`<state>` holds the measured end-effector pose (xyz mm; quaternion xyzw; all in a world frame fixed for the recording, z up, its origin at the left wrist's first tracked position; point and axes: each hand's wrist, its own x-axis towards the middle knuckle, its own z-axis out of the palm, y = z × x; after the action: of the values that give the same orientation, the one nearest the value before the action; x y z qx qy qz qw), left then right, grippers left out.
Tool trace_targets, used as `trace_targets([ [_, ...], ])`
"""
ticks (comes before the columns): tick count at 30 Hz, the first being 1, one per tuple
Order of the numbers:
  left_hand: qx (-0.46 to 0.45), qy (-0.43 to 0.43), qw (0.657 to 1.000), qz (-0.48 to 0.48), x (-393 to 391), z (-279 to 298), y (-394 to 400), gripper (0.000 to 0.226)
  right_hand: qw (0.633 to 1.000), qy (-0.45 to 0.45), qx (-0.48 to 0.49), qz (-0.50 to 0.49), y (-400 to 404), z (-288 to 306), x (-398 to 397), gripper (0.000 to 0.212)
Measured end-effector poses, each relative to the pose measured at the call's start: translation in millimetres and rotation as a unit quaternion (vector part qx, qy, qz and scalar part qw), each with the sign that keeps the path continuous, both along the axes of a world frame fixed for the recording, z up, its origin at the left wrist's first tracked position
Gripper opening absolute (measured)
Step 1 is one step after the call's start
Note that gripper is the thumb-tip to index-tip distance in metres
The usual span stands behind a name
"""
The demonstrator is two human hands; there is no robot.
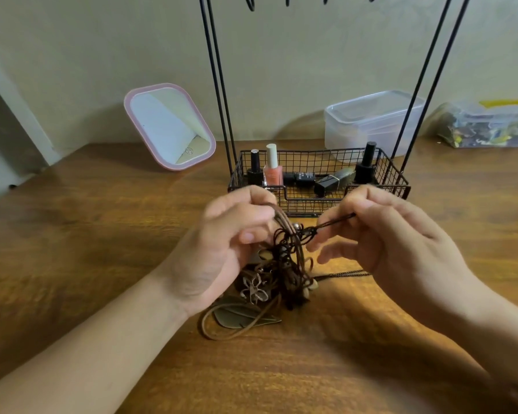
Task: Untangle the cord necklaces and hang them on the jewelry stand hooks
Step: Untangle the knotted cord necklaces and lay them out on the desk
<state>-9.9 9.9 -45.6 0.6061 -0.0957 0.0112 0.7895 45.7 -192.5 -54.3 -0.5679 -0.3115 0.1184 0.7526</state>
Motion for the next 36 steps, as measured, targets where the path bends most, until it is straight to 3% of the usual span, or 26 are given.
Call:
trace_targets([
  [4,0.217,-0.07,0.972,0.057,0.6,-1.6,-2.7,0.01,0.999,-0.025,0.011,-0.026,-1.6,4.7,0.0,0.019],
  [8,0.238,-0.102,0.962,0.087,-1.0,-3.4,-7.5,0.012,0.998,-0.059,0.019,0.0,-3.4,1.5,2.0,0.015],
  [12,0.243,-0.112,0.958,0.102,0.1,-5.6,-8.6,0.01,0.987,-0.158,-0.032,0.02,-3.2,-0.9,-2.1,0.019],
  [17,0.186,-0.106,0.971,0.106,-0.3,-4.2,-8.3,0.014,0.959,-0.242,-0.131,0.061,-6.9,0.4,-8.2,0.021],
  [20,0.07,-0.071,0.991,0.092,-0.2,-1.5,-7.3,0.014,0.919,-0.321,-0.224,0.047,-8.5,1.0,-6.0,0.021],
  [25,-0.093,-0.002,0.992,0.082,-1.2,5.3,-9.8,0.01,0.869,-0.41,-0.273,0.043,-11.0,6.4,-4.9,0.01],
  [30,-0.089,-0.029,0.994,0.053,-1.9,7.3,-9.1,0.017,0.84,-0.433,-0.321,0.065,-11.3,6.1,-6.7,0.008],
  [35,-0.07,-0.069,0.995,0.015,-1.1,3.6,-4.8,0.029,0.833,-0.432,-0.337,0.082,-11.1,5.0,-7.5,0.005],
  [36,-0.069,-0.072,0.995,0.003,-1.6,3.5,-4.3,0.031,0.835,-0.434,-0.33,0.075,-10.3,4.6,-7.6,0.012],
])
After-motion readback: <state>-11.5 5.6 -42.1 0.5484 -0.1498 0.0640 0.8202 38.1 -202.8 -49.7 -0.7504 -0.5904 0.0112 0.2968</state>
